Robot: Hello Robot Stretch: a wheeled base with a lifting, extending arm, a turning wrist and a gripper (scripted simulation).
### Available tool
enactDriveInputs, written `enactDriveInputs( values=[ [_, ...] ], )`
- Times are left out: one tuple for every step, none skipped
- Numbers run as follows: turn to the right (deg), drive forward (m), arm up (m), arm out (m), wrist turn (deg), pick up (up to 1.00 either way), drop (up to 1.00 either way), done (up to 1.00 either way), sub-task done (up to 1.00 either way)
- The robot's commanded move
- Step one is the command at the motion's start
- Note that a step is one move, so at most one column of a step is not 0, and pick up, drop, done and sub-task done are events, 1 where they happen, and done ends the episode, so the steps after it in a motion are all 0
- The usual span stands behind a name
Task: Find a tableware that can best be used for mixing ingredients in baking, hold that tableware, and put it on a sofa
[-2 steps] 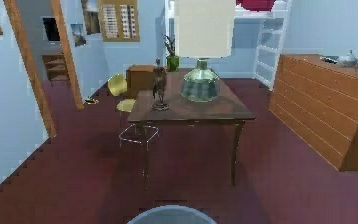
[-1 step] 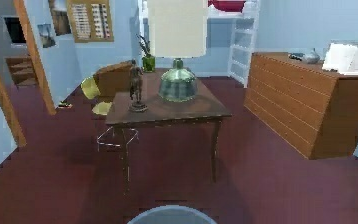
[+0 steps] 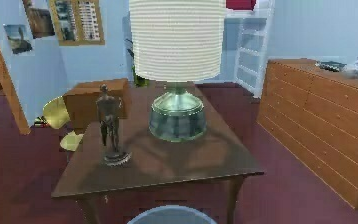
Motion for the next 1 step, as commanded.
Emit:
enactDriveInputs(
  values=[
    [45.0,0.00,0.00,0.00,0.0,0.00,0.00,0.00,0.00]
  ],
)
